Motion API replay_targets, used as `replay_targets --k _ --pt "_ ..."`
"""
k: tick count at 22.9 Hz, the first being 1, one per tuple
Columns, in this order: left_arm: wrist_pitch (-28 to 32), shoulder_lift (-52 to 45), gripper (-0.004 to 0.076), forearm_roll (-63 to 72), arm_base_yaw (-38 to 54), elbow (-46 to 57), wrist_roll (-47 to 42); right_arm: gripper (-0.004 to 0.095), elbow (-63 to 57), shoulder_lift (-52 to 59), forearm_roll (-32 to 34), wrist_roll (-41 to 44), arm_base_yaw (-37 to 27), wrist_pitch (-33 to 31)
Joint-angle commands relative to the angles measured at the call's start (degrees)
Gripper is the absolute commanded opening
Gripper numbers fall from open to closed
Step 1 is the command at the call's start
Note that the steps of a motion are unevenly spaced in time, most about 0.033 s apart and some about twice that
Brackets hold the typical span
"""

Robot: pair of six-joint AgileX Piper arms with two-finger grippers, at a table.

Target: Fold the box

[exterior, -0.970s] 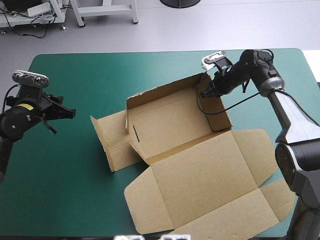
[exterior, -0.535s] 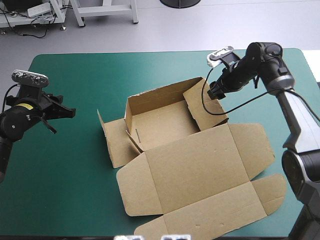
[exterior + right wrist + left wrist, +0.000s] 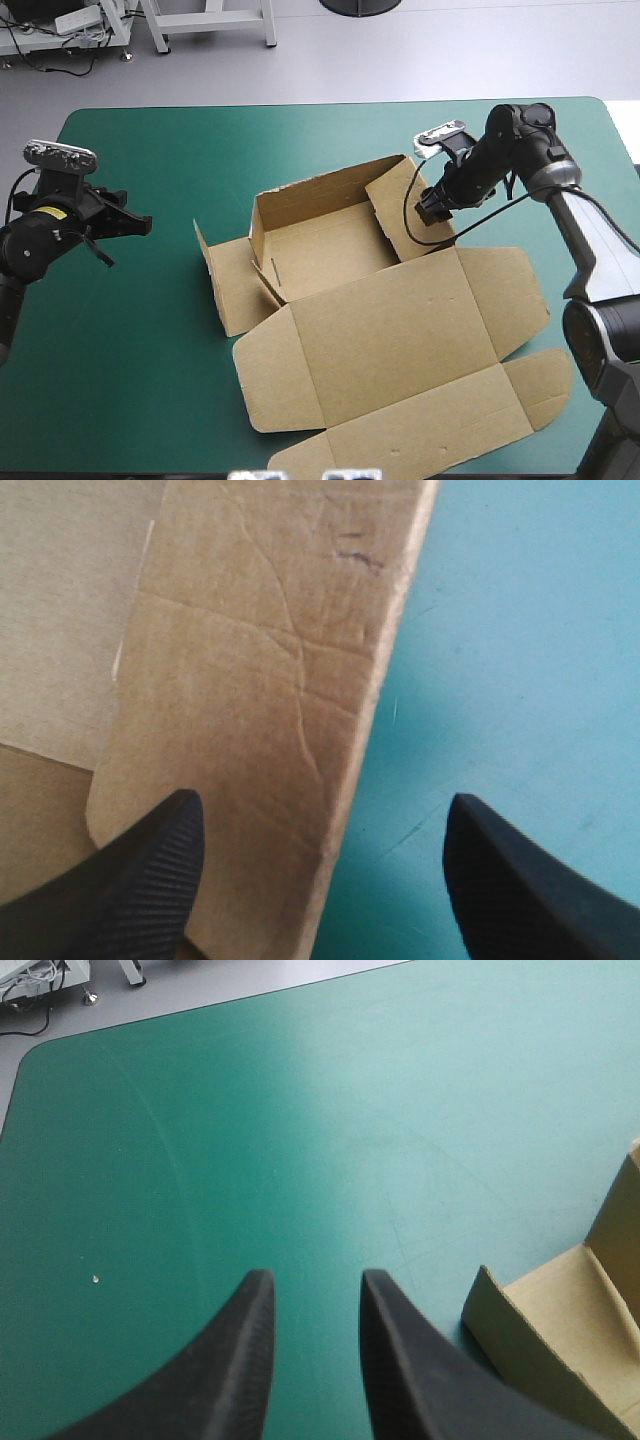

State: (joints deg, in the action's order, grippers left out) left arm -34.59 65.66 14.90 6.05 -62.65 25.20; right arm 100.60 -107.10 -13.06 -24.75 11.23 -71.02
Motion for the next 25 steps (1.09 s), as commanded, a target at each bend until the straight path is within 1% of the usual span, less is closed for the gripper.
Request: replay_targets --k 1,3,4,5,6,7,8,10,12,17,25 --pt "3.3 -1.4 0.0218 1.7 0.2 -1.6 0.1 0.0583 1.4 0.1 -1.2 -0.9 0.0 -0.6" --pt "3.2 -1.4 0.0218 1.7 0.1 -1.6 0.1 0.0535 1.4 -1.5 -1.3 -0.6 0.0 -0.6" --pt "2.8 -1.4 0.0218 1.7 0.1 -1.6 0.1 0.0435 1.4 -2.9 -2.0 -0.4 0.0 -0.6" --pt "2.7 -1.4 0.0218 2.2 0.1 -1.6 0.1 0.0269 1.4 -3.8 -4.0 -0.4 0.0 -0.6" --pt "2.7 -1.4 0.0218 2.6 0.1 -1.6 0.1 0.0176 1.4 -4.3 -4.9 -0.7 0.0 -0.6" --pt "2.7 -1.4 0.0218 2.9 0.1 -1.6 0.1 0.0004 1.4 -4.7 -6.9 -0.8 0.0 -0.6" --pt "2.7 -1.4 0.0218 2.9 0.1 -1.6 0.1 -0.0022 1.4 -4.8 -7.2 0.1 0.0 -0.6" --pt "2.9 -1.4 0.0218 2.9 0.1 -1.6 0.5 -0.0025 2.1 -4.8 -6.6 3.9 0.0 -0.6" --pt "3.4 -1.4 0.0218 2.9 0.1 -1.6 0.5 -0.0025 4.2 -4.2 -5.9 5.8 0.0 -0.6" --pt "3.5 -2.4 0.0218 2.7 0.1 -1.6 0.5 -0.0025 11.4 1.0 -6.0 6.9 -0.5 -0.6" --pt "3.5 -4.5 0.0218 0.4 0.1 -1.6 -1.1 -0.0025 8.8 13.2 -6.5 5.6 -5.5 -0.7"
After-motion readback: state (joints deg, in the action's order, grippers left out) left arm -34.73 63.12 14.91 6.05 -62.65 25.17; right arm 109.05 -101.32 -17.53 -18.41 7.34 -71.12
